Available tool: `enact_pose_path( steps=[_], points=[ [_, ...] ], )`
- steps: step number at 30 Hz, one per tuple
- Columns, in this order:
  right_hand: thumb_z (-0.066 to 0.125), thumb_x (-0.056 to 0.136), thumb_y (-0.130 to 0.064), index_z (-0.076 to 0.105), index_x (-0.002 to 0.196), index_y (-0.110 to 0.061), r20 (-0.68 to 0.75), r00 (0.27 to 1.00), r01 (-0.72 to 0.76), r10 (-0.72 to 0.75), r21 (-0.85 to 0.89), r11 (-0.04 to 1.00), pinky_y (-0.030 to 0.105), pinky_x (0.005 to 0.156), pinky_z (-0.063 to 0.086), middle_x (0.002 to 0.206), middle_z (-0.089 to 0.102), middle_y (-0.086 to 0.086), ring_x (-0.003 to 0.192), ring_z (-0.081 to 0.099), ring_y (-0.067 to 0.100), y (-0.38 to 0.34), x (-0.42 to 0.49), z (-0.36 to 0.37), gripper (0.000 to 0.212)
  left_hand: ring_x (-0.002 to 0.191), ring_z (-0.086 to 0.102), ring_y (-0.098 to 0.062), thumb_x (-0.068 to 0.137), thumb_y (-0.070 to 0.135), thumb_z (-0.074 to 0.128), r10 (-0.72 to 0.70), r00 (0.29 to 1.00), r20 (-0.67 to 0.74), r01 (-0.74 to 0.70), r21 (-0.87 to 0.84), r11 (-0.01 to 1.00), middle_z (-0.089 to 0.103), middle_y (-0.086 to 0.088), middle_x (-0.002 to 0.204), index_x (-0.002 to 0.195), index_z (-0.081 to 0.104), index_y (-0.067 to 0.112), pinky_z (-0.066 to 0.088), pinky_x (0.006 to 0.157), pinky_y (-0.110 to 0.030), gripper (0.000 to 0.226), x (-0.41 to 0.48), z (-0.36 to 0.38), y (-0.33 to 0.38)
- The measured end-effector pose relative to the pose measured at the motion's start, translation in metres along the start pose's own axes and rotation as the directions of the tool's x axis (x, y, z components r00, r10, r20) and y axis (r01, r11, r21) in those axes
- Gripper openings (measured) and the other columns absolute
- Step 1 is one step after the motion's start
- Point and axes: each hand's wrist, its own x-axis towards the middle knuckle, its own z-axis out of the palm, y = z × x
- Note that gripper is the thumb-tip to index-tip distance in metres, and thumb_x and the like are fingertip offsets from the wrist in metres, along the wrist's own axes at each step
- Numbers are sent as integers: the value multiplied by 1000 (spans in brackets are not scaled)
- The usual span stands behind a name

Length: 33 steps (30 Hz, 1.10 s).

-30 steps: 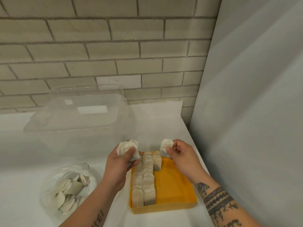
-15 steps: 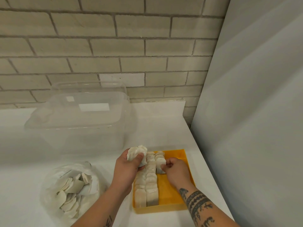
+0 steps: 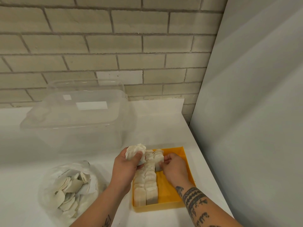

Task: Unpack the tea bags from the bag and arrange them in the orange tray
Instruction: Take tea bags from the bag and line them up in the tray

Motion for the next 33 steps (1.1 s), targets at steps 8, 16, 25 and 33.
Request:
enact_pose_path(
  steps=[8,16,25,33],
  points=[
    [71,92,-17,62,100,-23,-4,1000,16,-16,-10,1000,11,60,42,91,64,-11,81,58,0,-1,1,-1,14,98,73,-22,92,21,73,-22,1000,1,22,-11,1000,77,0,101,109,73,25,62,84,-42,18,0,-1,3],
    [70,92,-26,57,100,-31,-49,988,152,-146,134,979,11,64,43,95,62,-11,83,59,2,-20,-29,-20,16,100,74,-28,93,12,69,-80,993,88,92,-134,987,76,-10,107,113,71,17,59,73,-34,21,-8,2,18],
    [71,92,-27,70,92,-23,43,954,266,-295,324,908,18,72,54,87,73,-8,80,67,4,-35,-52,-32,4,94,75,-23,87,12,76,-98,973,210,137,-179,974,77,-8,104,113,69,17,56,73,-32,28,-27,19,28],
    [73,90,-26,72,89,-23,117,950,255,-290,249,934,13,69,50,80,71,-12,74,63,-4,-27,-50,-37,4,94,74,-26,88,8,75,-91,979,184,110,-97,989,77,-11,102,110,71,16,58,70,-31,23,-27,12,25]
  ],
)
